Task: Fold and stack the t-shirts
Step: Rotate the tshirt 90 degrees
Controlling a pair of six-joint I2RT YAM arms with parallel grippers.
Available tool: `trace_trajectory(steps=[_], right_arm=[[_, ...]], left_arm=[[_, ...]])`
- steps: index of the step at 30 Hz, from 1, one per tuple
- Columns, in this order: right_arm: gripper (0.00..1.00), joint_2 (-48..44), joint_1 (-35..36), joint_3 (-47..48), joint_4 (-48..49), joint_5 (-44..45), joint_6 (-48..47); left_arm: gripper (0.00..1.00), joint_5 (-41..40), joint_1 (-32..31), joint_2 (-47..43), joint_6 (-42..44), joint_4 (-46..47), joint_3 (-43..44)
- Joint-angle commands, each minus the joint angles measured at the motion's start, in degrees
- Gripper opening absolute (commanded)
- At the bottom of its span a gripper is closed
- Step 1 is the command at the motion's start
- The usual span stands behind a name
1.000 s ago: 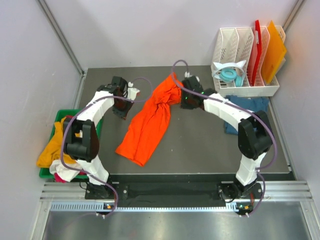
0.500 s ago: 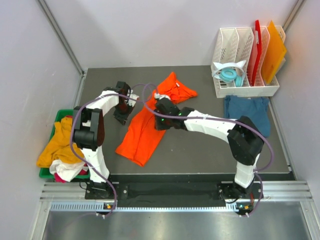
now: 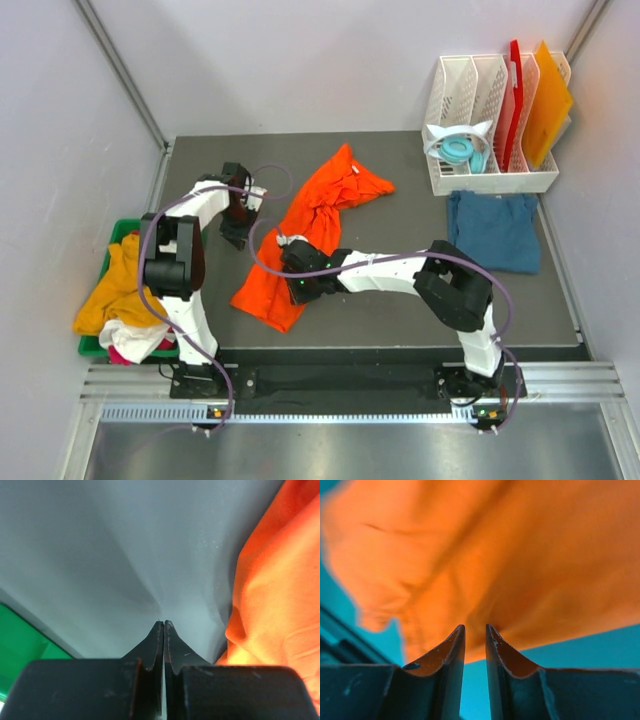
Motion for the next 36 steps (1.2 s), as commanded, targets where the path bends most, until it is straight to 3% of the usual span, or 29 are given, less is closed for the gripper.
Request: trace_trajectory(steps=[1,6,12,21,36], right_arm=[[0.23,0.9,0.1,-2.5,1.7,1.1,1.2],[0.25,1.6,0.2,-5.6,-1.8,4.4,3.3],[0.31,0.2,0.5,-15.6,-4.3,4.7,7.5],[0.32,-8.2,0.9,-30.8,-4.2,6.4,14.7],[0.36,-23.2,0.8,-41.7,-14.9,13.8,32.5]], left_arm=[[0.00,1.4,0.4,-1.2,-2.0,0.6,0.1],[0.00,1.8,0.3,-1.7,-2.3,0.3,0.3],[0.00,1.0,0.4,-2.5,-1.9,0.6,0.5],[0.00,1.8,0.3,-3.1,-1.4,0.7,0.2],[0.00,2.6,0.4,-5.3,-0.6,0.1,0.3]])
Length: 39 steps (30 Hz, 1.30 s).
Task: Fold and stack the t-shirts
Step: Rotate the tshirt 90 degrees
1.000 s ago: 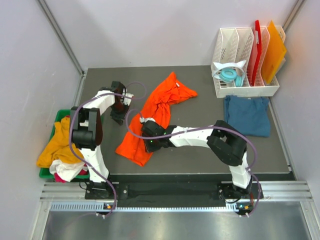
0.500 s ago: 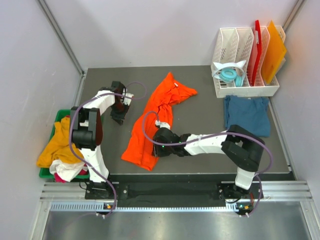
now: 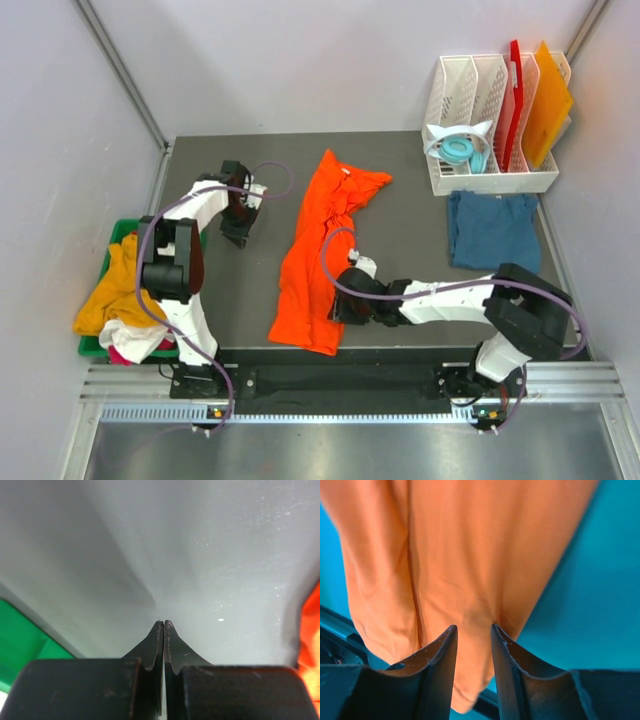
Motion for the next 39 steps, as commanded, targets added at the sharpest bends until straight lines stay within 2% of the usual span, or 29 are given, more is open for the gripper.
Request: trace_trajectory(steps=[1,2,5,11,13,14,17,20,21,24,26,30,31,33,35,37,39], right_arm=[[0.36,-1.6,0.6,-7.0,-28.7,6.9,7.3],[0.36,-2.6,0.7,-7.1,-33.2,7.6,9.3],[0.36,-6.0,0.5,-8.2,-38.1,9.6,15.6],[0.36,-9.9,0.8,-8.7,-41.5,10.2,22.2],[0.35,-11.9,1.9,-6.4,-41.7,12.5,21.9],[0.34,-13.2,4.8,-4.8,-41.3,16.8,21.8],[0.36,-17.3,6.6,4.2,-34.9,23.6,12.7],[0.37,-17.0,3.0,13.1,-30.9,28.4,3.4],[0.38,-15.3,1.0,15.2,-28.9,28.0,-3.7],[0.39,-8.4,-9.8,24.6,-23.6,20.6,-14.8],[0.39,-3.4,-15.3,33.8,-24.5,19.3,-19.2],[0.36,12.0,-21.4,48.6,-28.7,16.3,-30.7],[0.33,14.6,-22.1,51.7,-31.8,16.0,-32.2],[0.22,21.4,-23.8,60.5,-35.1,14.7,-35.9],[0.06,24.8,-24.6,64.5,-37.6,15.3,-37.6],[0.00,25.5,-25.6,64.5,-36.1,14.3,-37.8],[0.00,26.5,-27.6,63.5,-34.3,11.6,-36.8]], left_arm=[[0.00,1.8,0.2,-4.0,0.3,-0.1,0.7],[0.00,2.6,0.2,-4.0,0.1,-0.4,0.8],[0.00,3.9,0.1,-4.0,-0.1,0.0,0.6],[0.00,4.9,0.2,-4.2,-0.6,0.9,-0.6],[0.00,5.5,0.2,-4.6,-0.5,1.2,-0.7],[0.00,6.0,0.2,-4.9,-0.3,1.4,-0.6],[0.01,9.7,0.2,-6.5,-0.3,2.3,0.1],[0.04,16.2,0.1,-7.4,-1.6,3.3,3.0],[0.04,17.9,0.1,-6.9,-2.2,3.7,5.0],[0.07,21.5,-0.2,-3.1,-5.4,4.5,11.0],[0.08,22.6,-0.9,0.2,-7.5,2.4,15.1],[0.07,22.0,-3.8,11.0,-8.3,-2.1,27.7],[0.07,21.3,-4.7,12.6,-8.0,-3.0,29.7],[0.05,19.1,-7.4,15.8,-7.3,-3.9,33.6],[0.05,18.9,-9.4,16.5,-7.1,-2.8,34.6],[0.05,18.5,-10.5,16.8,-7.1,0.6,34.5],[0.05,18.8,-11.8,17.6,-7.8,4.4,34.7]])
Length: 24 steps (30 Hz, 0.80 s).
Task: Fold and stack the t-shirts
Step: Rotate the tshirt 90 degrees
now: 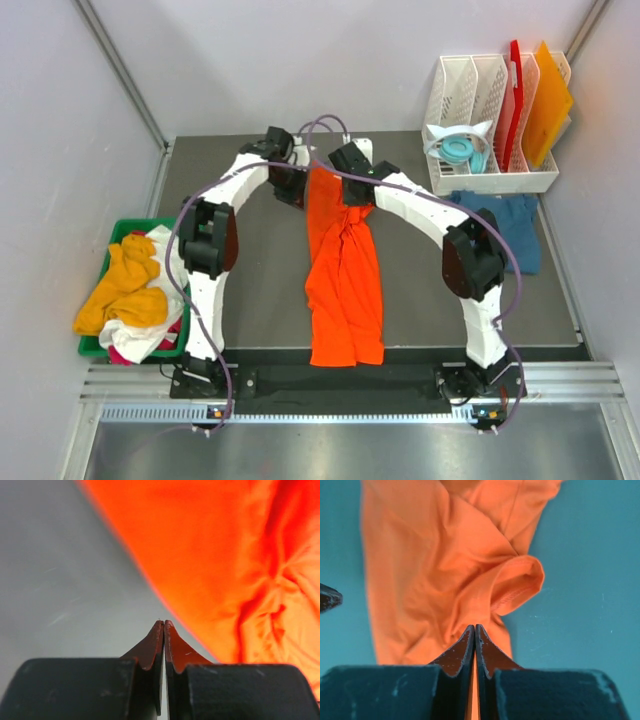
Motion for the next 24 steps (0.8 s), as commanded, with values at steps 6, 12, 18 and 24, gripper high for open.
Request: trace_trajectory(steps=[6,12,18,24], right_arm=[[0.00,1.6,-4.4,-0.1,1.8,-9.1,-2.3],[0.00,6.3,-4.4,-1.1,1.0,-14.2,-1.3],[0.00,7.2,-4.4,-6.7,4.4,-17.0,-0.5],[0.04,15.6,-5.4,3.8,-2.4,-18.3,-1.3]], left_arm=[[0.05,5.3,-3.2,6.0,-5.8,4.8,10.1],[0.06,4.5,-5.8,11.2,-3.4,2.1,10.9],[0.05,3.9,-6.1,16.1,-2.7,-1.4,12.1],[0.05,-1.3,-6.0,23.4,-3.2,-6.1,22.5]])
